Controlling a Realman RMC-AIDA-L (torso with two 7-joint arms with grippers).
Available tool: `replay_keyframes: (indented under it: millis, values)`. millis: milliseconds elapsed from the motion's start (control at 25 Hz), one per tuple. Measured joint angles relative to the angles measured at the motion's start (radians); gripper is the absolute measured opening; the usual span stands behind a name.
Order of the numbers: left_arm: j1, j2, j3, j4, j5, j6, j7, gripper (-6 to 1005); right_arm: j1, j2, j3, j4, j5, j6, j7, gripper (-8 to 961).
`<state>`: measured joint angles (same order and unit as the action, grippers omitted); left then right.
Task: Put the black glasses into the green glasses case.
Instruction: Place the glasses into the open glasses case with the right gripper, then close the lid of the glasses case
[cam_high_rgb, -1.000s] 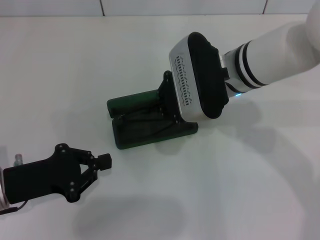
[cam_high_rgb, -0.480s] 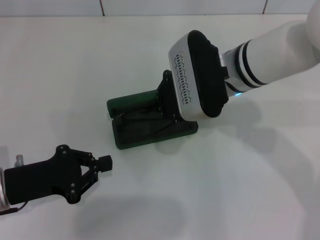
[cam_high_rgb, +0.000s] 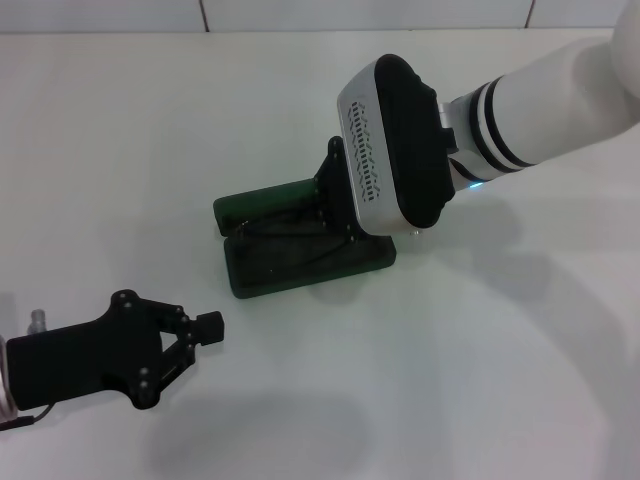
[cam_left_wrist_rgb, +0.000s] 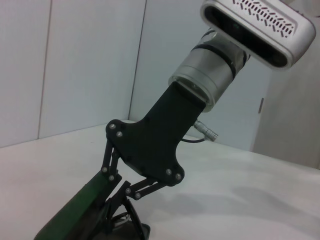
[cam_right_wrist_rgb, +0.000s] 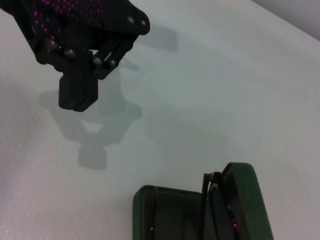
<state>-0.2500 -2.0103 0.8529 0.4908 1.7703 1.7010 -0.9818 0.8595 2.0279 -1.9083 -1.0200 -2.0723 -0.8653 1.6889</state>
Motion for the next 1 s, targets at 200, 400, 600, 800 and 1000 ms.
replay_keyframes:
  millis: [200, 400, 600, 800, 1000]
  values:
    - [0.0, 0.001, 0.0, 0.002, 0.001, 0.003, 0.0, -1, -0.002, 0.0, 0.0, -0.001, -0.001, 0.002, 0.0, 104]
    - [0.0, 0.001, 0.0, 0.002, 0.001, 0.003, 0.0, -1, -0.002, 0.0, 0.0, -0.003, 0.002, 0.002, 0.0, 141]
    - [0.0, 0.0, 0.0, 0.002, 0.002, 0.003, 0.0, -1, -0.007, 0.0, 0.017, -0.02, 0.022, -0.028, 0.0, 178]
    - [0.0, 0.001, -0.004, 0.0, 0.0, 0.015, -0.001, -1, -0.051, 0.0, 0.095, -0.082, 0.103, -0.156, -0.004, 197]
    - [0.0, 0.006, -0.009, 0.004, -0.007, 0.021, -0.009, -1, -0.149, -0.003, 0.248, -0.147, 0.219, -0.287, -0.007, 217]
